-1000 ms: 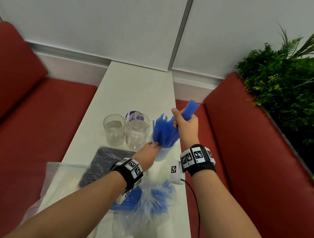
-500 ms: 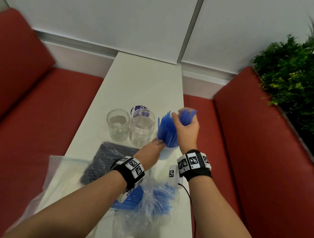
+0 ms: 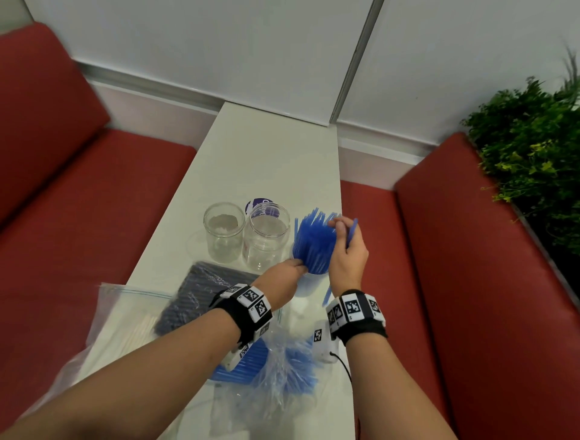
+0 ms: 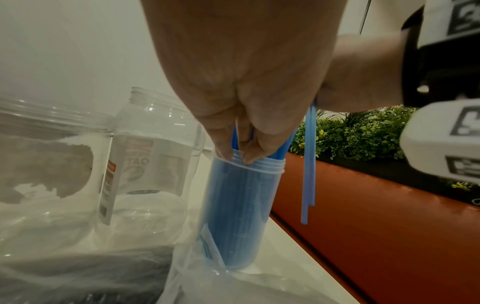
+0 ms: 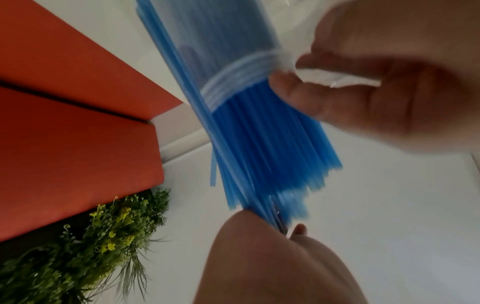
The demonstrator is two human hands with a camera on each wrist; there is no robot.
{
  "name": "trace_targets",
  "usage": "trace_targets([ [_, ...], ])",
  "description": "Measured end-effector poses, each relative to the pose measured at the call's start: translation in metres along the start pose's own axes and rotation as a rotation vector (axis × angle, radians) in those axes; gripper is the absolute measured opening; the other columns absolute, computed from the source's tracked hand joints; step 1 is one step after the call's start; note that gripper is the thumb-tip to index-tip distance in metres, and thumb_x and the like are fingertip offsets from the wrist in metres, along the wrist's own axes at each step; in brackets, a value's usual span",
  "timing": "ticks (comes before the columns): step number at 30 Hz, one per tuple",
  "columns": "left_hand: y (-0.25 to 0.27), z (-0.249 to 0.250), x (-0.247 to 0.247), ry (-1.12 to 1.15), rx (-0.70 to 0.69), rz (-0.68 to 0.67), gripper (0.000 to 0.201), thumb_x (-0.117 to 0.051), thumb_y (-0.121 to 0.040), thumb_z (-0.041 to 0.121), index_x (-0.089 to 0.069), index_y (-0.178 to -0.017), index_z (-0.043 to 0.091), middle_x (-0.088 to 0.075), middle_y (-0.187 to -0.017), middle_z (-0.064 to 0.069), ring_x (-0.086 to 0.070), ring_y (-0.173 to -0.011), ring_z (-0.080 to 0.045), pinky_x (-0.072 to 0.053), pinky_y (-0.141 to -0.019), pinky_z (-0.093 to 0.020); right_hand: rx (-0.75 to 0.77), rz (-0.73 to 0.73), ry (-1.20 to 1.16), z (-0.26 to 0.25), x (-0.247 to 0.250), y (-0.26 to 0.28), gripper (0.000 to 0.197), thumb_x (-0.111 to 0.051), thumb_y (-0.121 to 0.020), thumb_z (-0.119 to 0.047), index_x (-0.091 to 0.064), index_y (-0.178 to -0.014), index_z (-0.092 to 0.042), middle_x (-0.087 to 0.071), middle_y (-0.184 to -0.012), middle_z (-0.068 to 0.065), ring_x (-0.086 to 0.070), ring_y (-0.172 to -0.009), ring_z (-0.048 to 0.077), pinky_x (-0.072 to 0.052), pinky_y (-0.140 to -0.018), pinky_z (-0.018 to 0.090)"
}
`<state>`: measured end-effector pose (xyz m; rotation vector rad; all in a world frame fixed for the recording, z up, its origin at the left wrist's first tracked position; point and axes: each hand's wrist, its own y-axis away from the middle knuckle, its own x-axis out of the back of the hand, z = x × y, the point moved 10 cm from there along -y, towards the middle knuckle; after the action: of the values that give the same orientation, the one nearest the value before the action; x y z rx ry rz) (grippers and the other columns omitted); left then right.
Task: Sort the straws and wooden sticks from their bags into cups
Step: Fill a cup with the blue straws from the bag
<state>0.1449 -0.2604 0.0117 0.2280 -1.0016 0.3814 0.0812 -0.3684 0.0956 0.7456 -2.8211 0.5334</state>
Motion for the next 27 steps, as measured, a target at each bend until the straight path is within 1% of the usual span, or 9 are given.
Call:
trace_targets([
  [3, 0.000, 0.000, 0.001, -0.001, 0.033, -0.048, 0.047, -0.045, -0.088, -0.004, -0.060, -0.131, 0.010, -0.058, -0.131, -0.007, -0.055, -0.118, -0.024, -0.044, -0.102, -0.033, 0.008, 0.082, -0.156, -0.019, 0.012, -0.015, 0.019, -0.050, -0.107, -0.027, -0.067, -0.104, -0.035, -0.070, -0.083, -0.003, -0.070, -0.085, 0.016, -0.056, -0.086, 0.030],
  [6, 0.002, 0.002, 0.004, -0.013, 0.030, -0.065, 0.047, -0.043, -0.089, -0.004, -0.060, -0.130, 0.010, -0.058, -0.130, -0.007, -0.055, -0.118, -0.024, -0.044, -0.102, -0.035, 0.037, 0.169, -0.250, -0.041, 0.024, -0.026, 0.019, -0.049, -0.108, -0.020, -0.066, -0.103, -0.026, -0.053, -0.066, -0.002, -0.056, -0.066, 0.024, -0.054, -0.072, 0.042],
  [12, 0.001, 0.002, 0.008, -0.075, 0.040, -0.093, 0.041, -0.044, -0.093, 0.001, -0.062, -0.128, 0.011, -0.060, -0.128, -0.007, -0.057, -0.116, -0.024, -0.044, -0.102, -0.034, 0.063, 0.297, -0.410, -0.066, 0.041, -0.047, 0.016, -0.054, -0.107, -0.026, -0.061, -0.095, -0.018, -0.044, -0.059, -0.011, -0.040, -0.053, 0.010, -0.042, -0.054, 0.032],
  [16, -0.001, 0.000, 0.009, -0.084, 0.056, -0.112, 0.039, -0.046, -0.094, 0.003, -0.063, -0.128, 0.013, -0.060, -0.129, -0.006, -0.058, -0.115, -0.023, -0.044, -0.102, -0.032, 0.068, 0.286, -0.362, -0.058, 0.029, -0.042, 0.015, -0.055, -0.104, -0.037, -0.063, -0.092, -0.031, -0.047, -0.061, -0.011, -0.042, -0.054, 0.011, -0.042, -0.052, 0.030],
  [18, -0.001, -0.002, 0.010, -0.063, 0.060, -0.104, 0.039, -0.046, -0.093, 0.002, -0.064, -0.126, 0.012, -0.061, -0.128, -0.006, -0.058, -0.115, -0.023, -0.044, -0.102, -0.032, 0.045, 0.249, -0.271, -0.040, 0.020, -0.030, 0.018, -0.051, -0.104, -0.043, -0.062, -0.090, -0.042, -0.051, -0.061, -0.006, -0.050, -0.057, 0.016, -0.048, -0.061, 0.032],
  [21, -0.001, 0.000, 0.013, -0.039, 0.044, -0.097, 0.041, -0.047, -0.090, -0.001, -0.065, -0.125, 0.012, -0.062, -0.128, -0.007, -0.058, -0.116, -0.024, -0.043, -0.102, -0.033, 0.012, 0.162, -0.133, -0.011, 0.010, -0.012, 0.023, -0.046, -0.108, -0.037, -0.061, -0.090, -0.040, -0.068, -0.076, -0.006, -0.067, -0.081, 0.020, -0.053, -0.089, 0.047],
  [23, -0.003, 0.000, 0.014, -0.031, 0.048, -0.100, 0.041, -0.047, -0.091, -0.001, -0.065, -0.125, 0.011, -0.062, -0.127, -0.007, -0.058, -0.116, -0.025, -0.044, -0.102, -0.034, 0.028, 0.135, -0.005, -0.006, 0.009, -0.007, 0.020, -0.048, -0.105, -0.033, -0.063, -0.092, -0.037, -0.072, -0.092, -0.014, -0.068, -0.102, 0.016, -0.037, -0.112, 0.056],
  [24, -0.004, -0.001, 0.015, -0.038, 0.060, -0.104, 0.040, -0.047, -0.091, 0.000, -0.065, -0.125, 0.010, -0.062, -0.127, -0.008, -0.058, -0.116, -0.025, -0.044, -0.102, -0.034, 0.044, 0.133, 0.049, -0.007, 0.010, -0.007, 0.015, -0.051, -0.102, -0.033, -0.064, -0.095, -0.037, -0.072, -0.099, -0.017, -0.066, -0.109, 0.012, -0.027, -0.119, 0.055],
  [27, -0.006, -0.004, 0.018, -0.055, 0.089, -0.110, 0.035, -0.046, -0.093, 0.003, -0.066, -0.122, 0.009, -0.063, -0.124, -0.009, -0.059, -0.112, -0.025, -0.046, -0.100, -0.034, 0.215, 0.163, 0.124, -0.031, 0.020, -0.014, 0.023, -0.056, -0.098, -0.033, -0.064, -0.119, -0.029, -0.069, -0.120, -0.016, -0.058, -0.123, 0.005, -0.017, -0.126, 0.046],
])
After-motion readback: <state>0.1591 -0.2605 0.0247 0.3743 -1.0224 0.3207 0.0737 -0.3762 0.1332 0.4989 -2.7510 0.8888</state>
